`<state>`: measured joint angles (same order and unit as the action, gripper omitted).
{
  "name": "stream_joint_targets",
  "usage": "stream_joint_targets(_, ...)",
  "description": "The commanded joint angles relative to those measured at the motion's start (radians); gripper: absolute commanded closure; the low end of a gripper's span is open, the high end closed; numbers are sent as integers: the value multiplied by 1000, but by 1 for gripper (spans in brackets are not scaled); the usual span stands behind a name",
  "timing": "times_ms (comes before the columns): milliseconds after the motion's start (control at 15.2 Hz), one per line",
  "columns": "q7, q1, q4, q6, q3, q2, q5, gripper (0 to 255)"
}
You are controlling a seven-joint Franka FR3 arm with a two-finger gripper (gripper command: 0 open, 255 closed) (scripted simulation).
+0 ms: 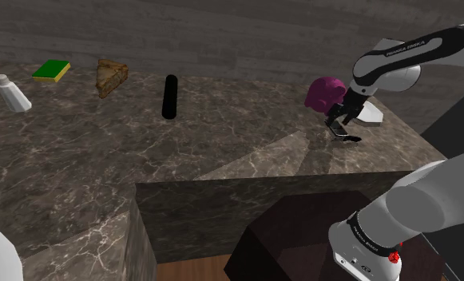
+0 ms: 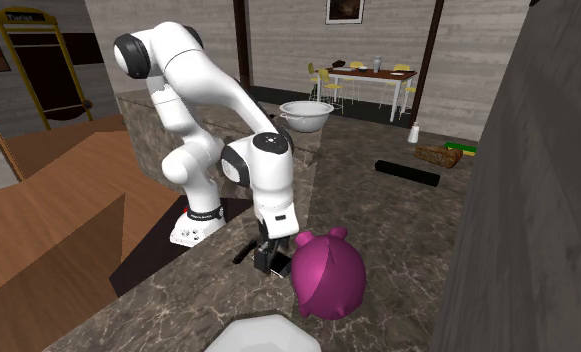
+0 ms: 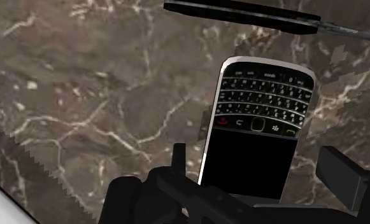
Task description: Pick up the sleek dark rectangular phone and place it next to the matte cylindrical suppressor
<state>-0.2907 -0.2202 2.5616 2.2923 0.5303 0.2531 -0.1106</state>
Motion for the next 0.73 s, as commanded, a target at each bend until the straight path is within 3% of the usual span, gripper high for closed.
stream_joint_targets(0, -6, 3, 13, 27, 5, -15, 6, 0)
stream_joint_targets(528, -6, 3, 13, 27, 4, -15, 6, 0)
stream_joint_targets(594, -6, 3, 13, 27, 4, -15, 6, 255)
stream_joint_targets(660, -6, 3, 13, 27, 4, -15, 6, 255)
